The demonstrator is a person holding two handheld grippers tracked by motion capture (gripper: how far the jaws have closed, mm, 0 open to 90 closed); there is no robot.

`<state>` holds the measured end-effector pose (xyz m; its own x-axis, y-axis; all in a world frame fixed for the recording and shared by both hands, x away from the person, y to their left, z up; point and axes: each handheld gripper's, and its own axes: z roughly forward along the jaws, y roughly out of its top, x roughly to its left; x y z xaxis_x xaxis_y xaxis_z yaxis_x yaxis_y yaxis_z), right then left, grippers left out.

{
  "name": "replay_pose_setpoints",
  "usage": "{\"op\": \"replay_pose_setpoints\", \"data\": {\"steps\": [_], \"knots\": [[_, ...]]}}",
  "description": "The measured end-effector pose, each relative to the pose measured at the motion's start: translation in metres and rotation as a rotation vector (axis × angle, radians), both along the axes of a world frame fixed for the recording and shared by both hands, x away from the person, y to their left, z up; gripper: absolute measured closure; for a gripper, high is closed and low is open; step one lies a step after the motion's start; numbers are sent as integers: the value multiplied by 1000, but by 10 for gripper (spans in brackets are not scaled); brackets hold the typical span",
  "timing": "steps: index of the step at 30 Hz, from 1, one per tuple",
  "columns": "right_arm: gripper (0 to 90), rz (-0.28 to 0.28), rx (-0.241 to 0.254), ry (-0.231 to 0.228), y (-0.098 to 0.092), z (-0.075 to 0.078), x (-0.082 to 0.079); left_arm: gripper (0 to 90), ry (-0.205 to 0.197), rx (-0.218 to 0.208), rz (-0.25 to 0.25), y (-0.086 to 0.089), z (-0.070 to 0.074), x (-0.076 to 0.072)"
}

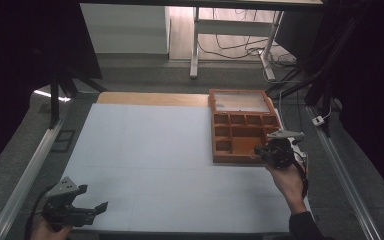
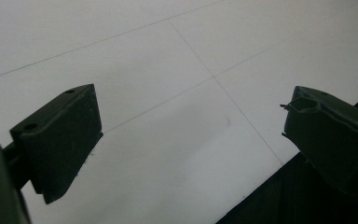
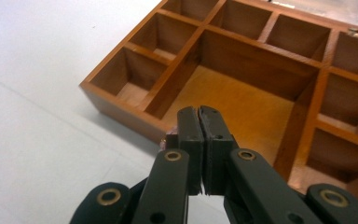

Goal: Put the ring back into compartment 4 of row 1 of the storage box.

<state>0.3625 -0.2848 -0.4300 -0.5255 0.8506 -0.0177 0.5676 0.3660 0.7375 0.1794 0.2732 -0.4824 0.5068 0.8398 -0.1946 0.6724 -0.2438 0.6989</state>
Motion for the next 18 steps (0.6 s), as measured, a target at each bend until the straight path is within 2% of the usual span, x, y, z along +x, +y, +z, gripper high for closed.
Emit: {"op": "replay_pose_setpoints", "data": {"steps": [18], "knots": [[877,-108,-2,-29,-23,8,44,42,5,-5,3,1,0,1]]}}
